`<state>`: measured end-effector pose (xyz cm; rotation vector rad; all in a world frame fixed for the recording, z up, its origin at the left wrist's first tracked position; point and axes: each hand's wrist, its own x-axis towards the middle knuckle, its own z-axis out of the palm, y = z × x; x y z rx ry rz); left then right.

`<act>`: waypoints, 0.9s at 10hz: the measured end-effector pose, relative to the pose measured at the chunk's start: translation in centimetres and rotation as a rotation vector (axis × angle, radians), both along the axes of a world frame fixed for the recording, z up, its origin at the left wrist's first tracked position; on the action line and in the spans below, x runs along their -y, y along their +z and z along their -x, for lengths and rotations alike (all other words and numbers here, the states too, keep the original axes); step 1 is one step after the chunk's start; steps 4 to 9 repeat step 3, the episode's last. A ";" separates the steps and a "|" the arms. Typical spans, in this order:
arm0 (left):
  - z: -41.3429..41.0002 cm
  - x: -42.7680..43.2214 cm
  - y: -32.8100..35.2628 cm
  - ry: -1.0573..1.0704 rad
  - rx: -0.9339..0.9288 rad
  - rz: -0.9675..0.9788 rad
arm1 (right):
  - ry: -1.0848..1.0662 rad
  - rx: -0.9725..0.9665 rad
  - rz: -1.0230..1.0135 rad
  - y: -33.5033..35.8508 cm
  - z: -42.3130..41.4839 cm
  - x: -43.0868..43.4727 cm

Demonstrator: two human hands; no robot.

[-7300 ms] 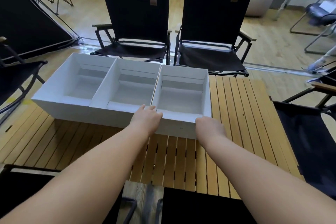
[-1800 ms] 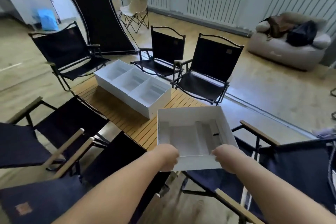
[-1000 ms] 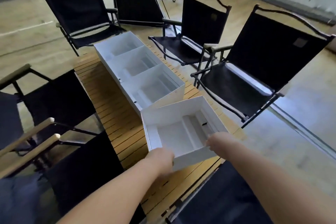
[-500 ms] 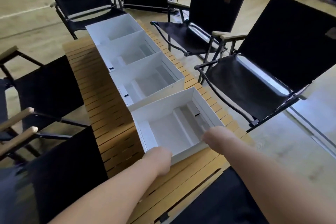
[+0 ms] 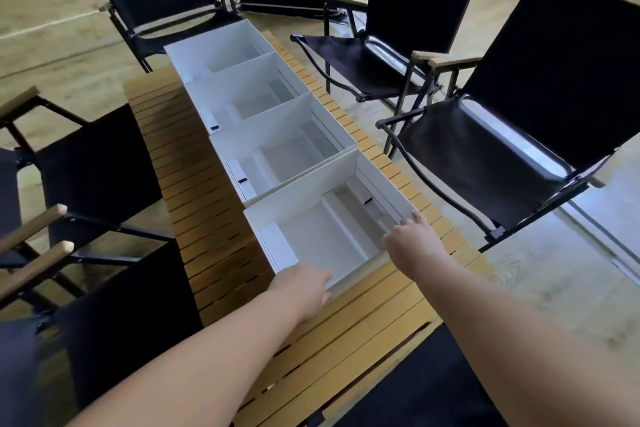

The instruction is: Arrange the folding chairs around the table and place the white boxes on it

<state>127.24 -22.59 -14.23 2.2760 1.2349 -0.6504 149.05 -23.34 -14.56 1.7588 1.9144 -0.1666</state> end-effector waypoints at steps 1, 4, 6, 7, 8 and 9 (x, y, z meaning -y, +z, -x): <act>0.2 -0.5 0.2 -0.165 -0.065 -0.186 | -0.030 0.022 -0.037 0.4 0.7 0.4; 1.3 -1.0 2.0 -0.102 -0.073 -0.247 | -0.054 -0.055 -0.091 1.6 1.7 1.1; 1.3 -1.0 2.0 -0.102 -0.073 -0.247 | -0.054 -0.055 -0.091 1.6 1.7 1.1; 1.3 -1.0 2.0 -0.102 -0.073 -0.247 | -0.054 -0.055 -0.091 1.6 1.7 1.1; 1.3 -1.0 2.0 -0.102 -0.073 -0.247 | -0.054 -0.055 -0.091 1.6 1.7 1.1; 1.3 -1.0 2.0 -0.102 -0.073 -0.247 | -0.054 -0.055 -0.091 1.6 1.7 1.1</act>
